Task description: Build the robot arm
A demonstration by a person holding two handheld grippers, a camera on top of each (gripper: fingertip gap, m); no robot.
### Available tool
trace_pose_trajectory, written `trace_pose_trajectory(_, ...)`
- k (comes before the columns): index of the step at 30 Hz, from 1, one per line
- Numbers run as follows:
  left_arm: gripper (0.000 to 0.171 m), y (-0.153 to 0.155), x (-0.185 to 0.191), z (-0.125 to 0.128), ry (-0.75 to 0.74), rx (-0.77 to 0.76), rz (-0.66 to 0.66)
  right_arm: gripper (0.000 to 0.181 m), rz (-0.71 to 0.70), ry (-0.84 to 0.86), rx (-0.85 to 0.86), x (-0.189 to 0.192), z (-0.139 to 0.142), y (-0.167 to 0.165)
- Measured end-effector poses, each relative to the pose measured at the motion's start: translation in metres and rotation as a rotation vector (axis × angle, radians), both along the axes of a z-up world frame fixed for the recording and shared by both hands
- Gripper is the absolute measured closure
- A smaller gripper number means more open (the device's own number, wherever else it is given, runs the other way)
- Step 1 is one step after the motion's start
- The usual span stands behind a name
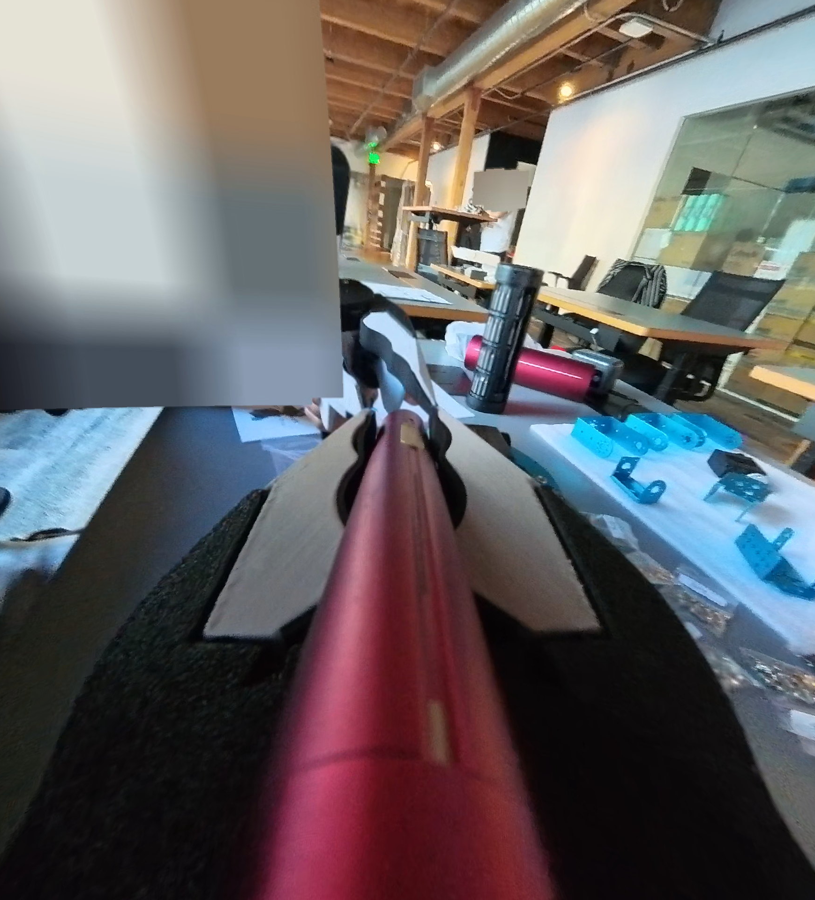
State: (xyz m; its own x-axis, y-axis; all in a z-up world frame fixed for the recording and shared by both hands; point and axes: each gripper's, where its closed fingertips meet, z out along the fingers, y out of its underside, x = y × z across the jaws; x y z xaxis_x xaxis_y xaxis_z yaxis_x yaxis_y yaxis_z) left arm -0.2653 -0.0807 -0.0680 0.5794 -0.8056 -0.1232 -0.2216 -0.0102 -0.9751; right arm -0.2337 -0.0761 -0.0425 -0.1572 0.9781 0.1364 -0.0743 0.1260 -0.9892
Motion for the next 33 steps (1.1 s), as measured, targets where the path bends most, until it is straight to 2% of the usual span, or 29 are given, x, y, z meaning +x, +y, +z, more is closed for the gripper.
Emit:
trace_pose_trajectory(7, 0.143, -0.006, 0.014, -0.002, 0.007, 0.02, -0.017, 0.16, 0.1, 0.005, -0.069, 0.003, 0.006, -0.011)
trace_pose_trajectory(10, 0.153, -0.008, 0.015, 0.0, 0.011, 0.059, -0.013, 0.159, 0.139, 0.002, -0.092, 0.005, 0.008, -0.016)
trace_pose_trajectory(14, 0.171, -0.009, 0.015, 0.001, 0.025, 0.08, -0.015, 0.16, 0.128, 0.004, -0.093, 0.005, 0.008, -0.012)
trace_pose_trajectory(19, 0.171, 0.005, 0.003, 0.003, 0.005, 0.062, 0.057, 0.16, 0.11, 0.029, -0.146, 0.008, 0.014, -0.001)
trace_pose_trajectory(21, 0.171, 0.01, -0.006, 0.015, -0.092, 0.036, 0.081, 0.16, 0.059, 0.06, -0.117, 0.01, 0.019, 0.007)
trace_pose_trajectory(25, 0.171, 0.018, -0.032, 0.046, -0.419, -0.074, 0.083, 0.16, -0.062, 0.094, 0.093, 0.009, 0.023, 0.01)
trace_pose_trajectory(28, 0.171, 0.022, -0.047, 0.057, -0.597, -0.157, 0.055, 0.16, -0.016, 0.118, 0.052, 0.003, 0.034, 0.0)
trace_pose_trajectory(30, 0.171, 0.023, -0.056, 0.065, -0.725, -0.212, 0.03, 0.16, -0.056, 0.145, 0.066, -0.002, 0.046, 0.001)
trace_pose_trajectory(33, 0.171, 0.021, -0.067, 0.078, -0.921, -0.299, -0.049, 0.16, -0.214, 0.165, 0.435, -0.02, 0.059, -0.006)
